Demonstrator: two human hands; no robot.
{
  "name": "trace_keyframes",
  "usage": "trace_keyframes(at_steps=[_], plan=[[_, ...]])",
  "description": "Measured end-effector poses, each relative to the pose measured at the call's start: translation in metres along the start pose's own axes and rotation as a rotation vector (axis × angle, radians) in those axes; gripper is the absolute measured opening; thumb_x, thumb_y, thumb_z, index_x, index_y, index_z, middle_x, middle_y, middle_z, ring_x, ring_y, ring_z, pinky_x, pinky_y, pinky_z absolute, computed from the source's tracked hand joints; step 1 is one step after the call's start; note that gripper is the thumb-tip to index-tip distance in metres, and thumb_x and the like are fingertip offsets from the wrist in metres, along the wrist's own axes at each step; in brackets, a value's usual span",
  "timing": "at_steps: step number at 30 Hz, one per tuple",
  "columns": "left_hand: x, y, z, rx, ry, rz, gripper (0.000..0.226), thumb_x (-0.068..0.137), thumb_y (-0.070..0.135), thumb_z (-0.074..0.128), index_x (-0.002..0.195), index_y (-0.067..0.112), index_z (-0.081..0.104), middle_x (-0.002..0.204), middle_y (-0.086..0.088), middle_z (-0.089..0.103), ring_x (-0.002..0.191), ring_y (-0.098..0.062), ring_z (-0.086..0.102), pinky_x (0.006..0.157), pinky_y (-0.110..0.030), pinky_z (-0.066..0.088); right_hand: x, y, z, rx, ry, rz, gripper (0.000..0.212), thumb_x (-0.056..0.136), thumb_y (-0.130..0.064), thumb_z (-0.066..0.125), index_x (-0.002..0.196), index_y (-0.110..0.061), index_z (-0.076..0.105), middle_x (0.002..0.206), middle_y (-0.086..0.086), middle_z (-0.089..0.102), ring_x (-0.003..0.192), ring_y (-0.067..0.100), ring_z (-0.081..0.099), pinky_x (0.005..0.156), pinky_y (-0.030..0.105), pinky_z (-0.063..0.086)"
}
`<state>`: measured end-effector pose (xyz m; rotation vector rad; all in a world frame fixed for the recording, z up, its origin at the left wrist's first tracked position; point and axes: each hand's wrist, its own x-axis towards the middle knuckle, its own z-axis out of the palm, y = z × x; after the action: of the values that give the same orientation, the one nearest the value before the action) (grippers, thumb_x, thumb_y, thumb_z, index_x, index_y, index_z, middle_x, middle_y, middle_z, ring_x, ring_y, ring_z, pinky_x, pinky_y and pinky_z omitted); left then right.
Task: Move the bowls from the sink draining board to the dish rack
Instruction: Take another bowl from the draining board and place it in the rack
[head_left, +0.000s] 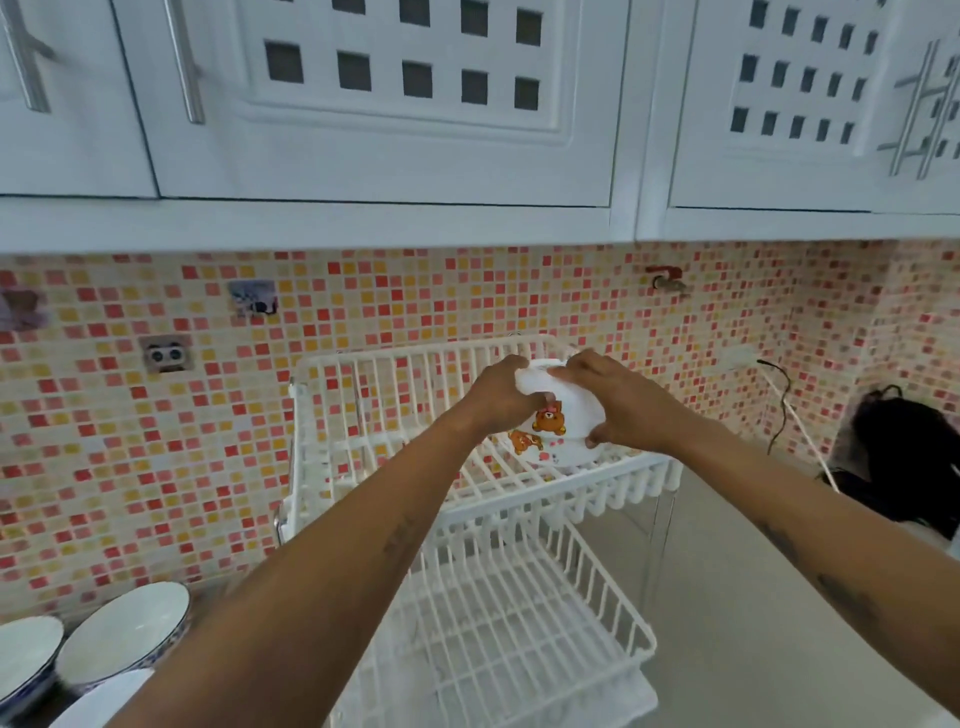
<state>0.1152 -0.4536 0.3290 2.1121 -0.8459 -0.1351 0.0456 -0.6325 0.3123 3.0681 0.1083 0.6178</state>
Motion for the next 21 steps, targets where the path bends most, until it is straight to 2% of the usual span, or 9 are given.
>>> trace_keyframes(at_steps=[3, 7, 10, 12, 17, 21], plan=[[0.003, -0.004, 0.005, 0.105, -0.009, 0.013, 0.068, 0.088, 0.022, 0.07, 0.146, 0.009, 0.038, 0.147, -0.015, 0.046, 0.13, -0.032, 0.05, 0.101, -0.036, 0.045, 0.001, 0.003, 0.004, -0.015, -0.027, 0.008, 0.099, 0.058, -0.019, 0.086, 0.143, -0.025, 0.036, 0.129, -0.004, 0.039, 0.116, 0.017, 0.043, 0.066, 0.034, 0.05], [0.007, -0.006, 0.008, 0.199, 0.0, 0.008, 0.068, 0.086, 0.024, 0.072, 0.144, 0.008, 0.04, 0.145, -0.017, 0.046, 0.13, -0.033, 0.048, 0.101, -0.035, 0.043, 0.003, 0.003, 0.006, -0.065, -0.051, -0.001, 0.096, 0.058, -0.02, 0.086, 0.14, -0.024, 0.036, 0.132, -0.004, 0.038, 0.117, 0.017, 0.041, 0.068, 0.036, 0.052], [0.008, -0.007, 0.011, 0.279, -0.015, 0.022, 0.065, 0.089, 0.025, 0.069, 0.144, 0.004, 0.04, 0.143, -0.02, 0.045, 0.132, -0.035, 0.042, 0.107, -0.035, 0.035, 0.004, 0.005, 0.011, -0.069, -0.077, -0.035, 0.091, 0.061, -0.017, 0.084, 0.138, -0.024, 0.036, 0.131, -0.003, 0.036, 0.116, 0.018, 0.039, 0.068, 0.042, 0.055], [0.008, -0.01, 0.014, 0.293, -0.02, 0.014, 0.065, 0.09, 0.025, 0.068, 0.145, 0.005, 0.039, 0.141, -0.02, 0.044, 0.133, -0.035, 0.038, 0.109, -0.035, 0.032, 0.005, 0.006, 0.011, -0.066, -0.086, -0.043, 0.088, 0.064, -0.017, 0.084, 0.138, -0.024, 0.037, 0.133, -0.003, 0.035, 0.116, 0.018, 0.038, 0.073, 0.043, 0.055], [0.012, -0.017, 0.016, 0.28, -0.012, 0.005, 0.065, 0.083, 0.029, 0.075, 0.139, 0.007, 0.048, 0.133, -0.018, 0.05, 0.128, -0.032, 0.039, 0.102, -0.035, 0.038, 0.004, 0.009, 0.011, 0.056, -0.072, -0.034, 0.083, 0.067, -0.018, 0.084, 0.139, -0.023, 0.043, 0.134, -0.002, 0.038, 0.121, 0.017, 0.039, 0.089, 0.039, 0.05], [0.006, -0.014, 0.017, 0.241, -0.014, -0.008, 0.07, 0.085, 0.028, 0.074, 0.144, 0.008, 0.042, 0.136, -0.018, 0.047, 0.131, -0.03, 0.038, 0.104, -0.036, 0.038, 0.005, 0.006, 0.006, 0.08, -0.106, -0.002, 0.079, 0.069, -0.017, 0.083, 0.137, -0.02, 0.044, 0.131, 0.002, 0.04, 0.121, 0.021, 0.04, 0.095, 0.036, 0.045]])
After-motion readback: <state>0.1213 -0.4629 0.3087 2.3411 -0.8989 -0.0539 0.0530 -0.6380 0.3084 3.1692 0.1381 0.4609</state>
